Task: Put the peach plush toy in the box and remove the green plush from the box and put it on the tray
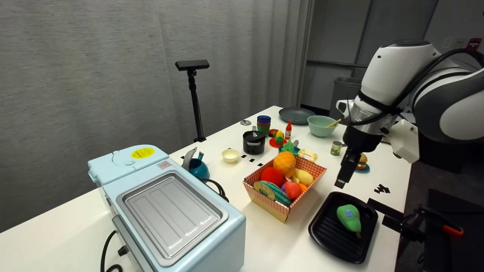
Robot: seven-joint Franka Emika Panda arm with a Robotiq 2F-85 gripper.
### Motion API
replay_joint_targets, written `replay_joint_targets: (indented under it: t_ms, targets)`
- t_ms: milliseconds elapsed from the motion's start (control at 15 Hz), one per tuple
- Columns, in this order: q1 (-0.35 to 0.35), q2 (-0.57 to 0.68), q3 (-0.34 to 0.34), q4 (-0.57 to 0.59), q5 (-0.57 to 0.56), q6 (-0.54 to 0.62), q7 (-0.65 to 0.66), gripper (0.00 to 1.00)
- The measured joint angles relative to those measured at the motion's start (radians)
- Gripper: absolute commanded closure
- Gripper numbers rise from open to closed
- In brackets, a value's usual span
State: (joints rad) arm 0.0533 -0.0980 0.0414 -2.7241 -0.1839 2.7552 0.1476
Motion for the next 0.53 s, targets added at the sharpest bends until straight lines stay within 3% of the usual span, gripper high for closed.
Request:
replay_joint_targets:
  t_ms: [200, 533]
  targets:
    - [-0.001, -0.032, 0.011, -0.026, -0.003, 0.104, 0.023, 0.0]
    - [-0.001, -0.032, 0.017, -0.021, -0.001, 0.124, 0.026, 0.0]
